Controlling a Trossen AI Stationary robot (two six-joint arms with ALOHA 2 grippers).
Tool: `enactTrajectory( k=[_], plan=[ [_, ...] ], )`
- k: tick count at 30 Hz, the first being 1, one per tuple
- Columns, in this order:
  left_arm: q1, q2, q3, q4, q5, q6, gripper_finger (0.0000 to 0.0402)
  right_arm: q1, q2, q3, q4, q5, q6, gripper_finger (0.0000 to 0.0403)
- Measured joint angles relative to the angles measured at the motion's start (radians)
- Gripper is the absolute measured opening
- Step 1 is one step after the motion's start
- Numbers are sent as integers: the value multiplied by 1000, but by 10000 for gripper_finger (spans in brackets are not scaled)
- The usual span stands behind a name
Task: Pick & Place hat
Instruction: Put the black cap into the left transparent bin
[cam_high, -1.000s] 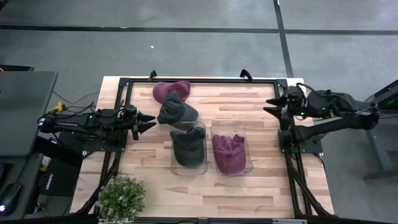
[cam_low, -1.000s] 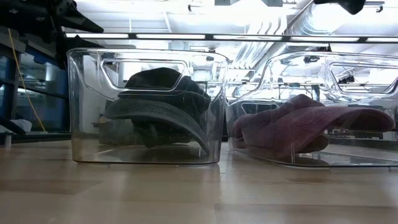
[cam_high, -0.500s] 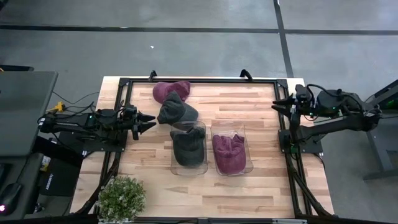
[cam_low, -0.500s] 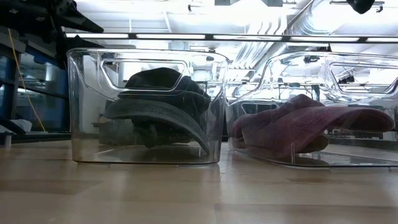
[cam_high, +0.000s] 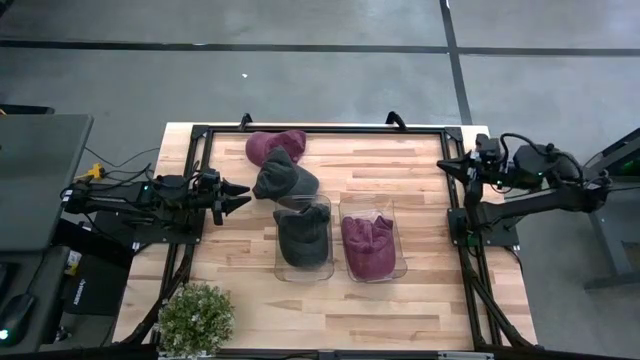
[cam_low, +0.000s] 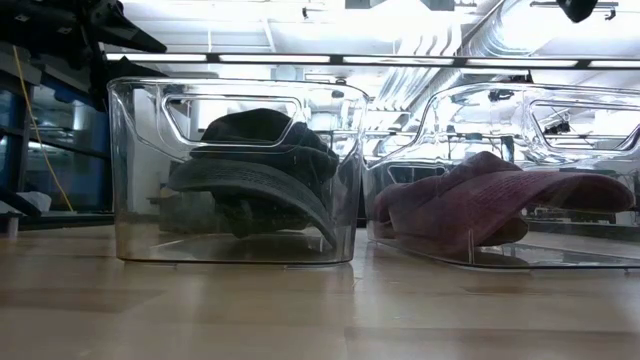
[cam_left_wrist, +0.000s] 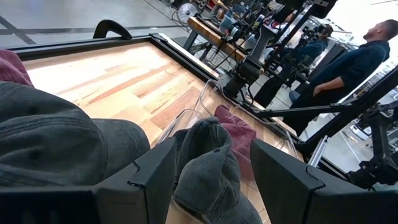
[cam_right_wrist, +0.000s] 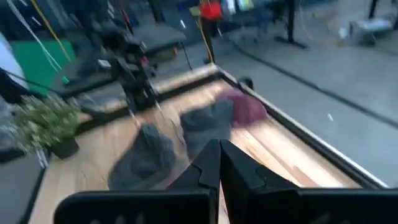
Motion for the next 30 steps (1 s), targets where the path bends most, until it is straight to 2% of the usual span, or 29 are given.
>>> enactTrajectory(
  k=[8, 17, 25, 30],
  plan=[
    [0, 0, 0, 0, 0, 0, 198, 0, -153, -366, 491, -17, -106, 1],
    [0, 0, 0, 0, 0, 0, 198, 0, -251, -735, 877, 2, -177, 0],
    [0, 0, 0, 0, 0, 0, 198, 0, -358, -950, 1138, 25, -210, 0],
    [0, 0, 0, 0, 0, 0, 198, 0, -376, -950, 1115, 9, -250, 0]
  ],
)
